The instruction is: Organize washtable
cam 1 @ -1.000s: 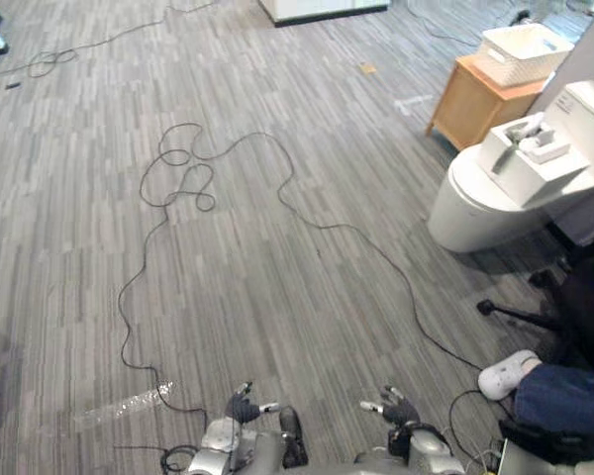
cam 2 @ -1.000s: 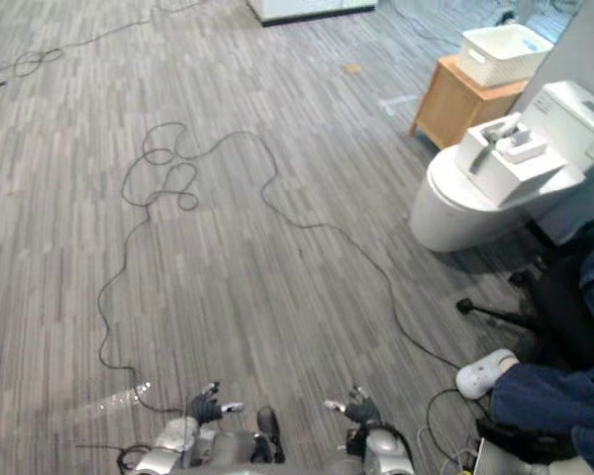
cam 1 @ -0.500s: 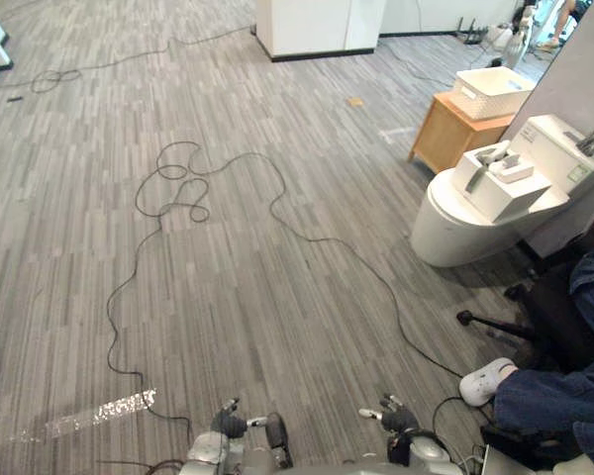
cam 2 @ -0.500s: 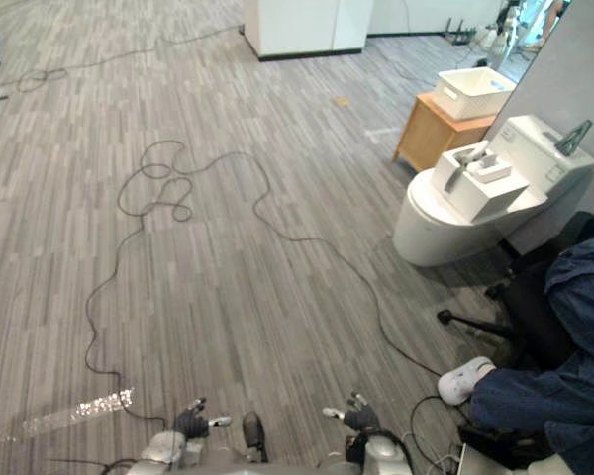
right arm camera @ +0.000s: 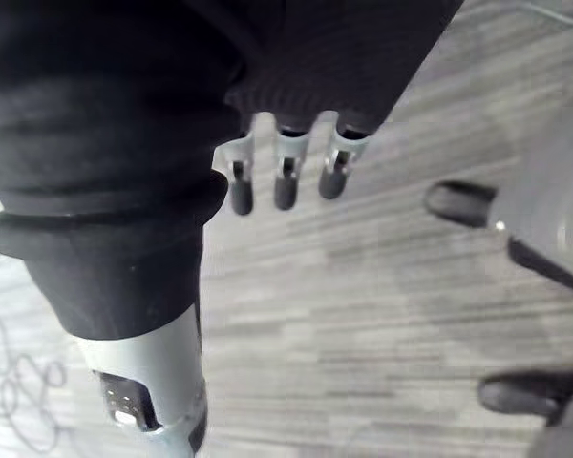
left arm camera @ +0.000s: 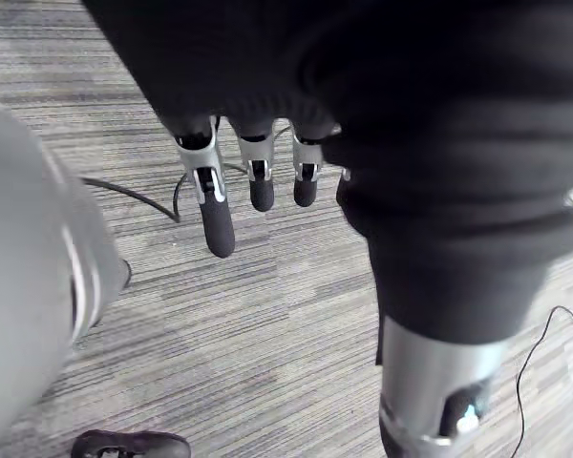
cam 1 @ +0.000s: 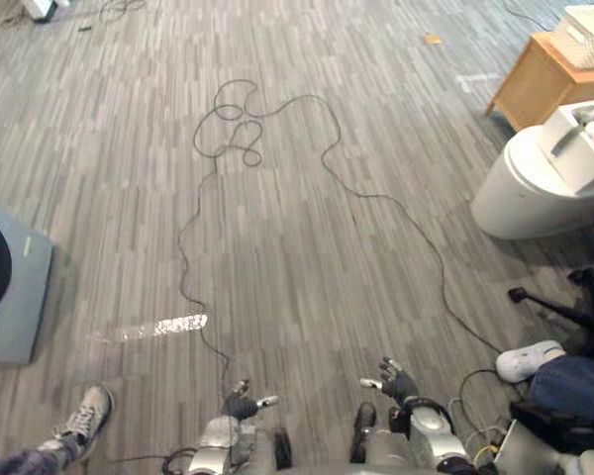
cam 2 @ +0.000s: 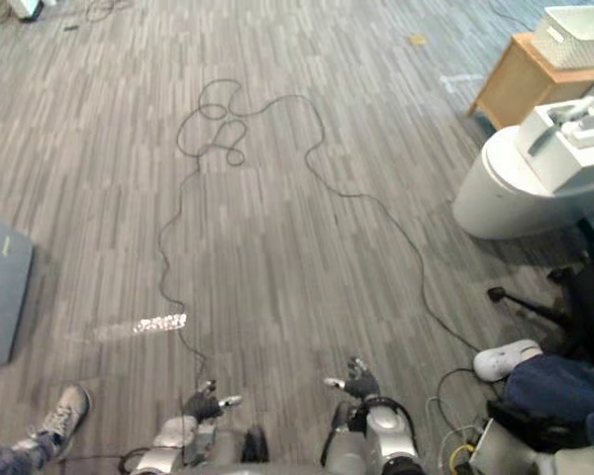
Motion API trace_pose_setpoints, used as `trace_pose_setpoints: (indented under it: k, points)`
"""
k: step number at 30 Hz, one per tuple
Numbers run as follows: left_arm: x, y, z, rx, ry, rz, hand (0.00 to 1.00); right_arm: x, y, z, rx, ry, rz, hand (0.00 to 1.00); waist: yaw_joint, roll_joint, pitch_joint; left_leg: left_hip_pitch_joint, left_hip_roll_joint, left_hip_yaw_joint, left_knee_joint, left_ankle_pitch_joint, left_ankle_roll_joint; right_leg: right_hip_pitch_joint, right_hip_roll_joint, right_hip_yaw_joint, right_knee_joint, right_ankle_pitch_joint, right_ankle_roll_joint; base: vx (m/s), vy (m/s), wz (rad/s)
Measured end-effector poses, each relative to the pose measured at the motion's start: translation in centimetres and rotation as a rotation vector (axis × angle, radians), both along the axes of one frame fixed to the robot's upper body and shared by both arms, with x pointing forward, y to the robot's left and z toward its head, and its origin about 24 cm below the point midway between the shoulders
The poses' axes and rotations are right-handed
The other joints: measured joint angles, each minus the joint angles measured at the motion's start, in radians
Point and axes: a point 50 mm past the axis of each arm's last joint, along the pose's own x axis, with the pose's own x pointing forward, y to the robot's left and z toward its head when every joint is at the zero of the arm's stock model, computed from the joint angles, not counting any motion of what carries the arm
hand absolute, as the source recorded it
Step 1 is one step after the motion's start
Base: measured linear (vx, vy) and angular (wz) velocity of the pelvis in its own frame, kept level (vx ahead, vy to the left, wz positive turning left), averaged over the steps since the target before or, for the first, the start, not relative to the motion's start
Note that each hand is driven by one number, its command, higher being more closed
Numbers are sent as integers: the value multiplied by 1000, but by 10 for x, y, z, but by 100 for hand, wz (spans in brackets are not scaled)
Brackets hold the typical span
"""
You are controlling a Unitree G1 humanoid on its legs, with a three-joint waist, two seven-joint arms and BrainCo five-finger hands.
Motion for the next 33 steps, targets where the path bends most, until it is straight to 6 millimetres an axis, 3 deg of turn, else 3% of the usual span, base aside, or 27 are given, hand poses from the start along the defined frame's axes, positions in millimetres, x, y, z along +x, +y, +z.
trace_pose_setpoints:
  k: [1, 4, 7, 12, 19, 20, 26, 33]
  points:
    - [0, -1, 0, 1, 0, -10, 0, -3, 1, -2, 4, 16, 2, 0, -3, -4, 0, 7, -9, 7, -33, 4, 6, -2, -3, -1, -15, 15, 1, -151, 186, 2]
    - [-9, 5, -4, 26, 40, -34, 0, -14, 1, -9, 6, 68, -2, 0, -3, -15, 3, 47, -41, 23, -148, 45, 68, -12, -20, -10, -30, 71, -12, -102, 95, 2]
    - [-23, 12, -9, 42, 83, -29, 0, -15, 1, -10, 3, 70, 4, 0, -18, -21, 0, 102, -66, 28, -248, 103, 78, -8, -37, -10, -24, 99, -11, -105, 55, -5]
    - [-27, 17, -10, 56, 95, -33, 0, -16, 4, -10, -7, 74, 38, 0, -25, -32, 2, 171, -98, 28, -411, 210, 93, -11, -44, -13, -28, 109, -11, -149, -11, 1]
    - [-37, 25, -14, 68, 133, -10, 0, -26, -4, -15, -45, 120, 67, 0, -44, -42, 3, 212, -105, -3, -423, 223, 97, 46, -48, -49, -37, 80, -4, -121, -45, 10]
    - [-47, 26, -16, 57, 157, 37, 0, -32, -3, -19, -40, 153, 105, 0, -16, -24, -47, 230, -87, -49, -423, 213, 101, 108, -12, -68, -93, 85, -4, -18, -13, 3]
    - [-47, 26, -17, 55, 159, 37, 0, -35, -6, -20, -47, 162, 103, 0, -15, -20, -46, 222, -85, -52, -423, 212, 99, 113, -8, -71, -103, 84, -9, 0, 0, 0]
    - [-47, 27, -16, 35, 153, 95, 0, -50, -9, -24, -31, 198, 67, 0, 14, -31, -49, 246, -80, -42, -401, 200, 90, 210, 38, -62, -265, 163, -7, 27, 0, -6]
